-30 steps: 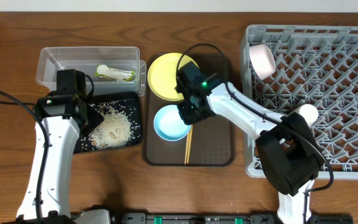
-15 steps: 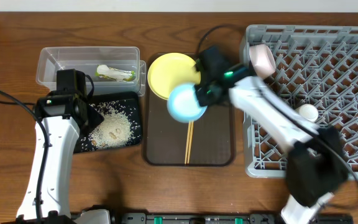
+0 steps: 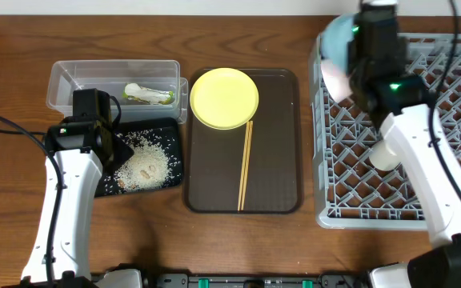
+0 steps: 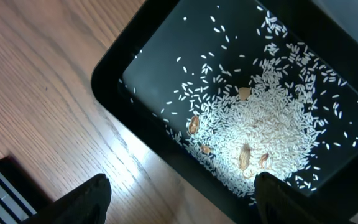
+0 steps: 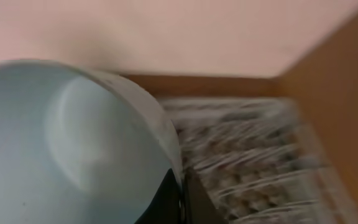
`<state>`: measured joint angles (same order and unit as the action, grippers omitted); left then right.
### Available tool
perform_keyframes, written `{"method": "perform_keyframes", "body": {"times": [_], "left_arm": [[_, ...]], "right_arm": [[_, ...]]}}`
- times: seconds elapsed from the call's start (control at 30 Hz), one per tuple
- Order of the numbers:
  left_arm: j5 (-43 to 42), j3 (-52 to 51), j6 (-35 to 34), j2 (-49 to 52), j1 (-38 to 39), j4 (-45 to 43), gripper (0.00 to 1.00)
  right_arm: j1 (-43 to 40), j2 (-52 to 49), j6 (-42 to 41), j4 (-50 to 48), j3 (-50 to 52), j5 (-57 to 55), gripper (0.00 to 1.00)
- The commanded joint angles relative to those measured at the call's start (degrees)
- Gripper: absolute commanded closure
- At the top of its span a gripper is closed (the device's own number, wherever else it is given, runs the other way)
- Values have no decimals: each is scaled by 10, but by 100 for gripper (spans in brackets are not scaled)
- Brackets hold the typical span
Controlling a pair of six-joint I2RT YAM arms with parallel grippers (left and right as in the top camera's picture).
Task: Sort waste into correct bins and load items into the dishwasher rack
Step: 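Carry the blue bowl into the dish rack and release it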
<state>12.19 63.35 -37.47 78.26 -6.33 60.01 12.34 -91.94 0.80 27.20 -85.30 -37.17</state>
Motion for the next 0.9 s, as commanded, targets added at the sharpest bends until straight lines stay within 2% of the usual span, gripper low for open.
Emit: {"method": "perform_keyframes", "body": {"times": [0.0,0.27,0.43,0.87], "left_arm": [[3,3,3,-4,-2,2,23],[3,3,3,-4,-2,1,23],[2,3,3,-4,-2,2,23],[-13,3,3,-4,-2,-7,23]], "right_arm": [[-36,-14,77,-41,-2,-140,99],[-87,-86,175,-128,-2,-228,99],[-99,-138,177,-177,-2,-320,99],[-77,-243,175,-182,-2,-324,99]]}}
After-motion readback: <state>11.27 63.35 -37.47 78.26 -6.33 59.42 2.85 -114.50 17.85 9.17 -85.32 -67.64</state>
